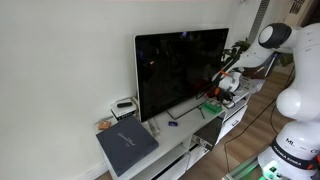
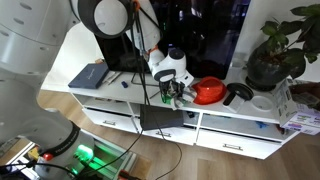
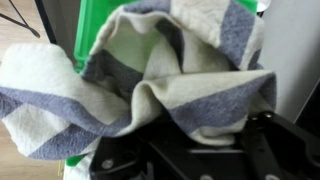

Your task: Put the towel into the case

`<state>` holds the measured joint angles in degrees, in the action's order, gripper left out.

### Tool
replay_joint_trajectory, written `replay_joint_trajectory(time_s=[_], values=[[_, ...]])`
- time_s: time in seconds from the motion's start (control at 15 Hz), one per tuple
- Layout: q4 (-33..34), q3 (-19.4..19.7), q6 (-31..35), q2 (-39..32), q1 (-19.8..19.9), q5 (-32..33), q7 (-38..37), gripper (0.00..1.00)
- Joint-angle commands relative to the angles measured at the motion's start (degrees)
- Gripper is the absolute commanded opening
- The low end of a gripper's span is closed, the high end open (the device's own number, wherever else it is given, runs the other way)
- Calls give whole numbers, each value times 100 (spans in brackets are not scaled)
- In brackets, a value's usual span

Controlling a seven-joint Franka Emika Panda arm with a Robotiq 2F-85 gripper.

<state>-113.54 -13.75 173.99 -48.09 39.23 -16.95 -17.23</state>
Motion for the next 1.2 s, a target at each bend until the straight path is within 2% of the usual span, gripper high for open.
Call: replay_joint_trajectory(time_s=[0.0,0.67,0.73,0.8,1.13], values=[[416,148,-351,-289,-194,-328,242,0],[880,621,-1082,-526,-680,-663,319,0],[875,598,-1117,-499,-663,-714,369,7],[863,590,-1128,-465,-661,-766,405,27],[639,581,-1055,-244,-666,-917,594,58]])
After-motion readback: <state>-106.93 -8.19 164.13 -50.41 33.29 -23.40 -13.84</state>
